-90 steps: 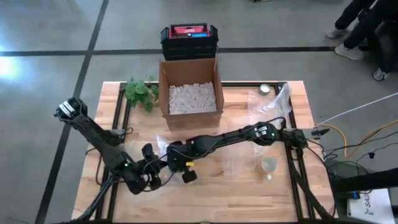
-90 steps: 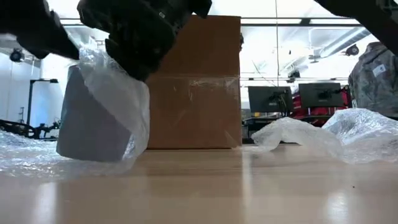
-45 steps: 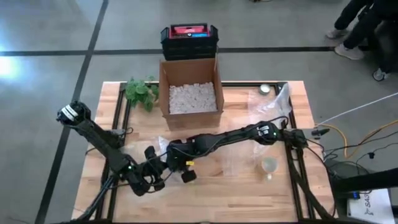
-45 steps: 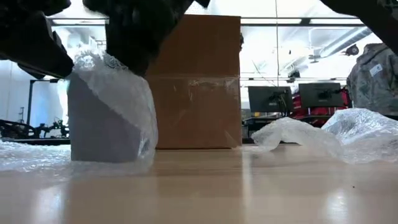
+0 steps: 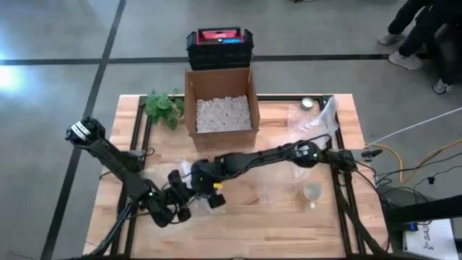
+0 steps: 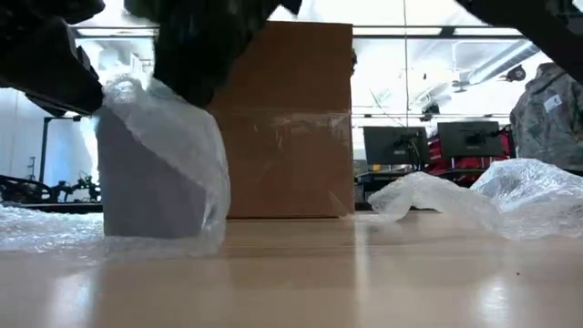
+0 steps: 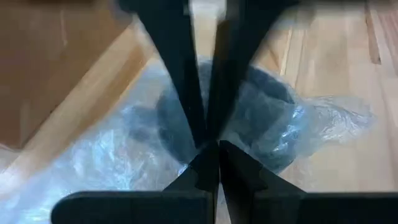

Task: Wrap mug
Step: Wrap the blue mug using the left bubble wrap

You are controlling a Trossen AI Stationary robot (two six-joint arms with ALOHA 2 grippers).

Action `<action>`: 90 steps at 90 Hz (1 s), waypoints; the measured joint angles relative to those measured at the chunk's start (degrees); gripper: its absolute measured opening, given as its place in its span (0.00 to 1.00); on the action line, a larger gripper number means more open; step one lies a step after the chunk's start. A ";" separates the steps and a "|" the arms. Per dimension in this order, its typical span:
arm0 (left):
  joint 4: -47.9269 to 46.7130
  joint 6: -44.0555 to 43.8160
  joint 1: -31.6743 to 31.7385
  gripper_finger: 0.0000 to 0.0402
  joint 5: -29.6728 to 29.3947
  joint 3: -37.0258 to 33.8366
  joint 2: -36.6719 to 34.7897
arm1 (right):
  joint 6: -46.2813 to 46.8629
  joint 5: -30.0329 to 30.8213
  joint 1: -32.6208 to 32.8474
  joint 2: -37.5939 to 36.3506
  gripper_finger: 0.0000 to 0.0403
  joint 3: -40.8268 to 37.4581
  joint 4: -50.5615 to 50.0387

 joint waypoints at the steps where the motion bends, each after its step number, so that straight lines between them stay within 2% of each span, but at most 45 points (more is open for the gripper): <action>1: 0.02 0.04 0.00 0.00 0.01 0.00 -0.04 | 0.04 0.02 0.03 0.16 0.01 0.01 0.02; 30: -0.18 2.06 -0.02 0.00 1.07 2.20 -2.86 | 0.39 -0.06 0.43 3.39 0.01 0.35 0.32; 46: 0.10 3.09 0.42 0.00 -0.29 2.55 -2.64 | 0.04 -0.13 0.37 1.18 0.01 0.27 -1.25; 67: 0.42 -1.55 0.74 0.00 -0.45 -0.03 -0.06 | 0.06 -0.34 0.41 -4.06 0.01 2.03 -3.84; 90: 0.83 -1.36 0.78 0.00 -0.51 -0.15 -0.16 | 0.54 -1.23 1.57 -5.99 0.01 2.49 -10.60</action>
